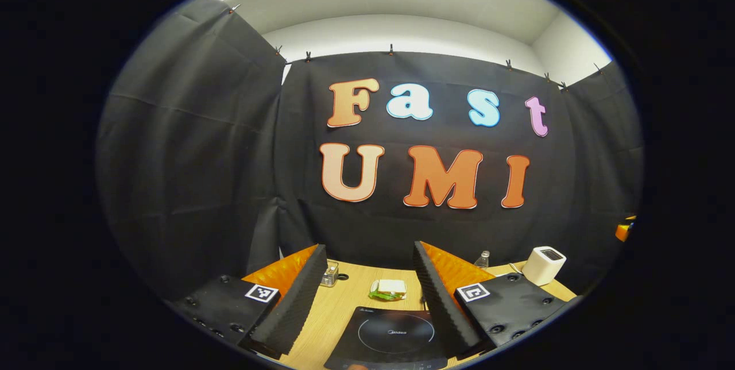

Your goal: First push the handle of the pot to place it horizontally, then grasp the pot with both hands and set it on the induction cooktop.

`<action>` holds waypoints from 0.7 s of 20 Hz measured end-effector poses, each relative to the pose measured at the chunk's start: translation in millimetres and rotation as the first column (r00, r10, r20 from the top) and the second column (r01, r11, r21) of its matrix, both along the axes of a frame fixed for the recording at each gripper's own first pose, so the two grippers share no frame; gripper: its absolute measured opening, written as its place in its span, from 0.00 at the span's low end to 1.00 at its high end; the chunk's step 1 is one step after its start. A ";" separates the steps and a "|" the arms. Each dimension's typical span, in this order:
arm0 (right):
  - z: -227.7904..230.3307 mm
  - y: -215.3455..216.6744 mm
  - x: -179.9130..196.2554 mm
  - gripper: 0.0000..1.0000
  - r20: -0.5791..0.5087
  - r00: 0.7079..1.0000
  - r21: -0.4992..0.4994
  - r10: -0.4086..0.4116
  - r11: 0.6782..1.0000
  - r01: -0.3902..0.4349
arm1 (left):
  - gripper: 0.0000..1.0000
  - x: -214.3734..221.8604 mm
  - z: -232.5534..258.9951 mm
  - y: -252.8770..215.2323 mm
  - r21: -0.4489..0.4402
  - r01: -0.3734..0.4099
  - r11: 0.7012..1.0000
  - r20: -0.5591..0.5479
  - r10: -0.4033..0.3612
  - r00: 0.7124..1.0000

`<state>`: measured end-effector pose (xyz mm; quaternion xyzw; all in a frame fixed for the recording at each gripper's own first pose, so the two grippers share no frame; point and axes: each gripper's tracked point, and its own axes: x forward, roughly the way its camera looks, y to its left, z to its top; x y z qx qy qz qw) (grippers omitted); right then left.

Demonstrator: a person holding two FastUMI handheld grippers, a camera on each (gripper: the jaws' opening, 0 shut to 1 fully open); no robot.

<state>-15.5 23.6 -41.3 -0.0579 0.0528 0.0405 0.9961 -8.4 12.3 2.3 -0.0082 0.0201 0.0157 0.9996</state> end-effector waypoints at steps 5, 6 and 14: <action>-27.6 15.5 -1.7 0.44 -0.070 0.997 -0.010 0.042 0.999 -0.043 | 0.97 -0.9 -0.9 1.5 0.023 -0.008 1.000 0.000 0.008 1.000; -33.6 17.4 -3.1 0.36 -0.084 0.995 -0.017 0.049 0.999 -0.051 | 0.97 -0.1 -2.1 0.8 0.021 -0.007 1.000 -0.003 0.007 1.000; -102.0 46.1 -11.9 0.06 -0.254 0.961 -0.035 0.111 0.992 -0.124 | 0.97 -0.8 -13.1 5.0 0.024 -0.015 1.000 -0.037 0.016 0.999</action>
